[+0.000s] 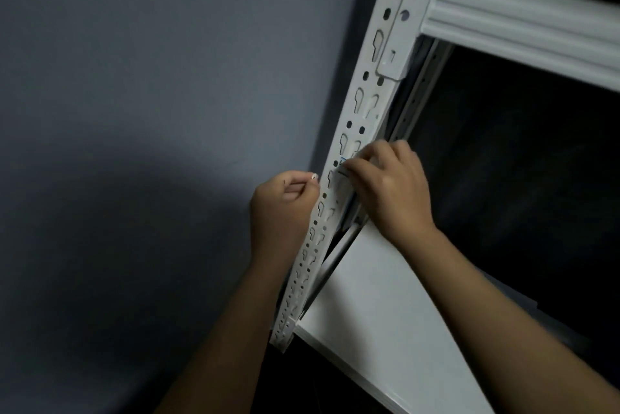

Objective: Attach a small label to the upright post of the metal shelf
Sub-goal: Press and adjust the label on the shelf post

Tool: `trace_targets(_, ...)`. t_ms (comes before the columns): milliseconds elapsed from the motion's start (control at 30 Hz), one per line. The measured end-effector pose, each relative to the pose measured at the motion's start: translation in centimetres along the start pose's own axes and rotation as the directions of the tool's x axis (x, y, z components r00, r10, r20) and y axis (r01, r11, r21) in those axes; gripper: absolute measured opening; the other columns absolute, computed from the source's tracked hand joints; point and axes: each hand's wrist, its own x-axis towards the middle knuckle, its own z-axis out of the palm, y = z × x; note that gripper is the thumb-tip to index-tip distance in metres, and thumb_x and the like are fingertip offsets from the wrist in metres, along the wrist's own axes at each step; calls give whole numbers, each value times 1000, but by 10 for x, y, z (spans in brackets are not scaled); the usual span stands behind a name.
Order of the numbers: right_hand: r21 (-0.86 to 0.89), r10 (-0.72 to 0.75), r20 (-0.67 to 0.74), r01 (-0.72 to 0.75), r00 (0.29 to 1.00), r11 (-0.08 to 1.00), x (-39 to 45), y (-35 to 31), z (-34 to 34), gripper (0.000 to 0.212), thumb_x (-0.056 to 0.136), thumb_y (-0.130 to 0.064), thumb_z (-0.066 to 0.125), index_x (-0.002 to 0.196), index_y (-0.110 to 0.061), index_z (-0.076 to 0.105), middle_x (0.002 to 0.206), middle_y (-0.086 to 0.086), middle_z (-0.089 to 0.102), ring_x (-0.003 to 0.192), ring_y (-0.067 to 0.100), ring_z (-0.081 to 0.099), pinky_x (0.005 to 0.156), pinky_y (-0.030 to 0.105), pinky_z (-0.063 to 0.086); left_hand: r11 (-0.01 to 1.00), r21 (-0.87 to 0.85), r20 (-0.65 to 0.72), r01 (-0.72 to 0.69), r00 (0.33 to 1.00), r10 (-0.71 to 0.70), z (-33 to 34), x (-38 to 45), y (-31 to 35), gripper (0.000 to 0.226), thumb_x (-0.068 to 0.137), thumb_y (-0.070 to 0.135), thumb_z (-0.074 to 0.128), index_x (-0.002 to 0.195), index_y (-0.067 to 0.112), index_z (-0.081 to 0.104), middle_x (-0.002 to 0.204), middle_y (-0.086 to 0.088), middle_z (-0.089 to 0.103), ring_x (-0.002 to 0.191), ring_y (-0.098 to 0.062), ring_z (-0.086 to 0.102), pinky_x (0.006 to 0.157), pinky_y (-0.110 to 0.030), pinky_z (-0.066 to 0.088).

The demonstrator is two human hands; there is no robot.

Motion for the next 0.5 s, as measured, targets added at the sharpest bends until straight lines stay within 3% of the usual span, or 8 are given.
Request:
trace_targets(100,-190,-284,75,293,956,937,19,13,-3,14,87,-16,58,94,-16,70,93,7,60,84,27,46,68,35,30,1000,-14,15,-3,1000,3,6,4,-5,25,84,9,66,73,31,63,68,14,67,65,1,65,64,-12,48)
trace_targets(200,-283,-418,173,452,892,846,29,20,-9,21,87,-14,50,96,-18,69,95,7,58,85,25,49,70,35,32,999,-27,10,-18,1000,18,10,7,-7,27,84,9,66,72,33,62,69,13,67,67,-3,66,65,-15,49)
trace_targets(300,-329,-472,207,515,857,791,35,18,-12,21,85,-11,47,89,-19,67,90,5,58,80,24,52,68,35,33,999,-41,10,-20,1000,20,13,11,-10,25,85,10,66,74,32,63,71,13,67,69,-4,66,67,-17,50)
trace_targets(500,-404,-444,229,500,866,766,39,8,-10,30,80,-5,34,81,-17,62,80,3,55,72,23,49,63,34,26,999,-33,9,-9,1000,10,17,10,-13,20,85,12,66,76,30,65,72,12,68,70,-5,66,69,-20,51)
